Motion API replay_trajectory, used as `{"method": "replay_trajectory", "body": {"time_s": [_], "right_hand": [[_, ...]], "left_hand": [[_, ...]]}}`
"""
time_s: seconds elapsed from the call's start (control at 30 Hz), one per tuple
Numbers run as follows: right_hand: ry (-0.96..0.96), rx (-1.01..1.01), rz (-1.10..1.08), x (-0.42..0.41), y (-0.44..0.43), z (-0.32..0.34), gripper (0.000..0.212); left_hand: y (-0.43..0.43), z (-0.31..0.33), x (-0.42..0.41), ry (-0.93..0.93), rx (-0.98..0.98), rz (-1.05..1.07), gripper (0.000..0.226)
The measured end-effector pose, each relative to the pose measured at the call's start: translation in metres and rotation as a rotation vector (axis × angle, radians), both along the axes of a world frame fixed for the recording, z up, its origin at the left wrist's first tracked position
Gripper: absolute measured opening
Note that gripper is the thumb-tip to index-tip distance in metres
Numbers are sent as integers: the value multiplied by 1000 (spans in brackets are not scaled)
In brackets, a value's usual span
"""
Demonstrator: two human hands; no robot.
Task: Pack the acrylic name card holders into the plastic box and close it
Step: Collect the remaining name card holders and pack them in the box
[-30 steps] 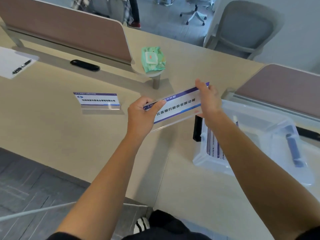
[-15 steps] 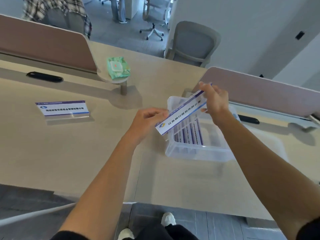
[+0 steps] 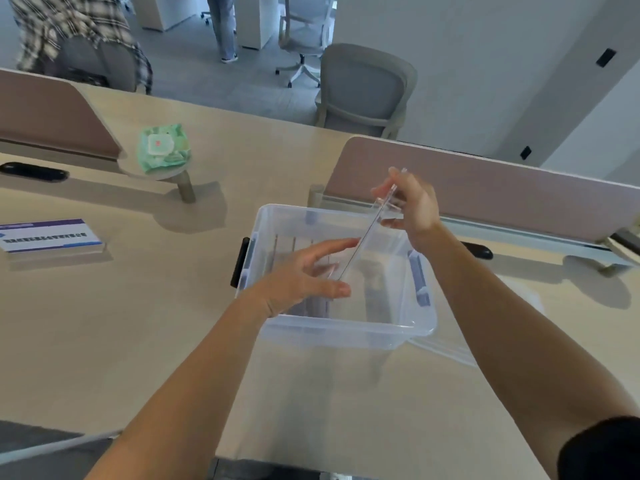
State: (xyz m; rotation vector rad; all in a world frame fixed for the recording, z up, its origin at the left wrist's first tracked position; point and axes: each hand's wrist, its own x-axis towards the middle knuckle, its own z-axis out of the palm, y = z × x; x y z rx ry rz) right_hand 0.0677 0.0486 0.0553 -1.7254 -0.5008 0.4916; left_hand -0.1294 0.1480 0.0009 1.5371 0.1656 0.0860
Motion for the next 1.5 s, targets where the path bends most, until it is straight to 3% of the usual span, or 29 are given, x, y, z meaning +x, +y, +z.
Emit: {"method": "replay_trajectory", "body": {"time_s": [0.23,0.4,0.57,0.67,0.77,1.0,1.1,1.3,1.43,1.5], "right_hand": [[189,-66,260,30,18,-18,58],[203,-135,394,36,24,-28,77],[293,-148,393,36,26,-35,92],[320,-141,333,37,30,-46,91],[386,-112,293,41,31,-62,83],[572,-95,313,63,27,-116,83],[589,-126,345,70,26,-144,106],[621,-221,300,73,21,-196,93],[703,-205,281,69,19,-221,97],[680,-219,292,66,20,-227,87]], "left_hand": [[-32,-10,42,-9,-37,212,68],[-25,-24,52,-10,-56,228,71],[-7,-38,53,-42,-69,184,75],[4,-44,51,-26,-49,114,75],[25,-53,41,107,87,84,73],[85,-90,13,326,800,334,66],[97,-107,19,355,1084,400,70],[97,-127,31,655,1191,348,93],[94,-125,32,701,1282,276,96],[94,-124,33,724,1281,275,94]]}}
